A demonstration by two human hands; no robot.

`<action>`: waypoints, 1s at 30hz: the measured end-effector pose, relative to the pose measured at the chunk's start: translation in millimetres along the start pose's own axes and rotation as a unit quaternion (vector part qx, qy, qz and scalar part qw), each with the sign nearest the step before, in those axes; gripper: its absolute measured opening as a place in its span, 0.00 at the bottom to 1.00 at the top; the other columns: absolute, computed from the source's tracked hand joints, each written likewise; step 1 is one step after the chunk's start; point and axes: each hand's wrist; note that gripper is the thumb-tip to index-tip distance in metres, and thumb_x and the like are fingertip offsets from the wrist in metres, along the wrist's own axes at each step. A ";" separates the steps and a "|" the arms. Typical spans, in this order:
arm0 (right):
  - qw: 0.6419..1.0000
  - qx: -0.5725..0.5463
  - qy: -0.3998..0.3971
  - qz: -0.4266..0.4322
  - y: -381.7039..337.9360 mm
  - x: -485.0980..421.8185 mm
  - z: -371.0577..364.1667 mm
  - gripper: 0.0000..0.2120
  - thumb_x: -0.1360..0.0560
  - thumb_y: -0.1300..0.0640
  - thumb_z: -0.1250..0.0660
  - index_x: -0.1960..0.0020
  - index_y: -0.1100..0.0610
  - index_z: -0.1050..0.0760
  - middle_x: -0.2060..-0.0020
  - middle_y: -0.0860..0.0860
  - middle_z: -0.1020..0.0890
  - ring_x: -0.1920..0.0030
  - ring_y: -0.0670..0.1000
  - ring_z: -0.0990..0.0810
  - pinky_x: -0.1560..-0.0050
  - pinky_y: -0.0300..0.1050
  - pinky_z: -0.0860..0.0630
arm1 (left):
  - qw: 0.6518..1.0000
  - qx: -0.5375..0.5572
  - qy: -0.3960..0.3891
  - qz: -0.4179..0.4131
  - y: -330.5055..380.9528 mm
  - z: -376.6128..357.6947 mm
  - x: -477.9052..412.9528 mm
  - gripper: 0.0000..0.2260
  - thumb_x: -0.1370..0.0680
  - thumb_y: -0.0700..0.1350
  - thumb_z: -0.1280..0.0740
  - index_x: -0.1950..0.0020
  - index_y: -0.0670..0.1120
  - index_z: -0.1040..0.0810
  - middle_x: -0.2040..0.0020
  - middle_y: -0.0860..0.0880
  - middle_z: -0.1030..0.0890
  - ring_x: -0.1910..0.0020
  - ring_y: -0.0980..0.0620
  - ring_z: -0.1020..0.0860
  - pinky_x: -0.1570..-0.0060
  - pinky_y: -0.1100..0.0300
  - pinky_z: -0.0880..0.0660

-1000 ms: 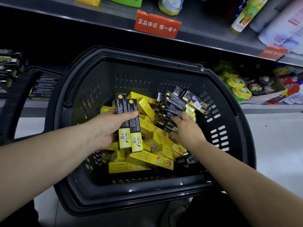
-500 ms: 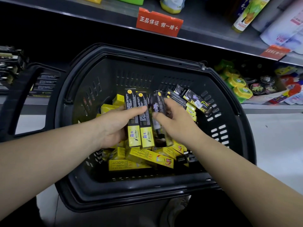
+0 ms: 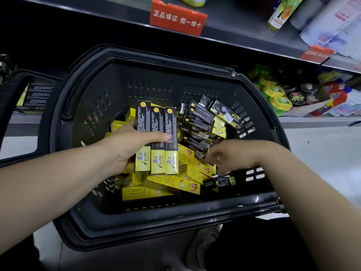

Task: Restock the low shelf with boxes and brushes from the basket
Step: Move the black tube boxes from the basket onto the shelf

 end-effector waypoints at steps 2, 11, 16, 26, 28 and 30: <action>0.984 0.133 -0.072 -0.091 14.3 -8.7 -15.3 0.24 0.33 0.55 0.26 0.38 0.51 0.27 0.40 0.50 0.25 0.42 0.51 0.25 0.43 0.45 0.26 | 1.000 -0.009 -0.004 0.001 -0.1 1.2 0.7 0.37 0.51 0.49 0.23 0.41 0.48 0.23 0.50 0.47 0.16 0.48 0.46 0.19 0.40 0.46 0.27; 0.988 0.018 0.151 0.008 1.0 -13.6 -21.0 0.13 0.34 0.54 0.27 0.59 0.51 0.31 0.67 0.45 0.26 0.65 0.46 0.26 0.67 0.39 0.33 | 0.999 -0.004 -0.025 -0.021 7.2 9.9 13.3 0.38 0.51 0.51 0.23 0.41 0.48 0.23 0.48 0.47 0.17 0.46 0.45 0.20 0.38 0.46 0.29; 0.871 -0.372 0.299 0.113 -53.8 19.6 17.6 0.07 0.35 0.49 0.32 0.60 0.43 0.29 0.73 0.42 0.25 0.72 0.44 0.28 0.71 0.35 0.32 | 0.997 -0.020 -0.046 -0.056 28.5 30.8 27.4 0.37 0.54 0.54 0.22 0.45 0.51 0.21 0.51 0.49 0.15 0.47 0.46 0.20 0.39 0.45 0.29; 0.837 -0.481 0.237 0.111 -197.7 -32.1 68.9 0.31 0.31 0.32 0.38 0.33 0.47 0.31 0.39 0.48 0.22 0.39 0.54 0.23 0.33 0.59 0.32 | 0.994 -0.020 0.010 -0.110 55.6 122.5 63.8 0.29 0.49 0.51 0.23 0.49 0.51 0.22 0.62 0.53 0.15 0.64 0.55 0.16 0.71 0.63 0.22; 0.834 -0.504 0.193 0.114 -219.7 -43.0 83.9 0.29 0.26 0.36 0.40 0.31 0.51 0.33 0.39 0.50 0.22 0.41 0.54 0.22 0.35 0.58 0.29 | 0.994 -0.009 0.030 -0.109 60.9 148.1 72.2 0.25 0.47 0.51 0.24 0.51 0.50 0.22 0.64 0.53 0.15 0.67 0.55 0.17 0.75 0.65 0.24; 0.830 -0.524 0.147 0.127 -243.4 -52.3 96.8 0.22 0.23 0.41 0.41 0.37 0.55 0.29 0.46 0.53 0.19 0.54 0.53 0.19 0.50 0.46 0.24 | 0.994 0.012 0.053 -0.096 60.7 179.6 79.1 0.29 0.49 0.52 0.22 0.48 0.49 0.21 0.60 0.49 0.14 0.62 0.51 0.16 0.70 0.59 0.21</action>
Point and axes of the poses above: each hand's wrist, its own x-axis away from the middle knuckle, its own z-axis out of the back of the hand, y = z × x
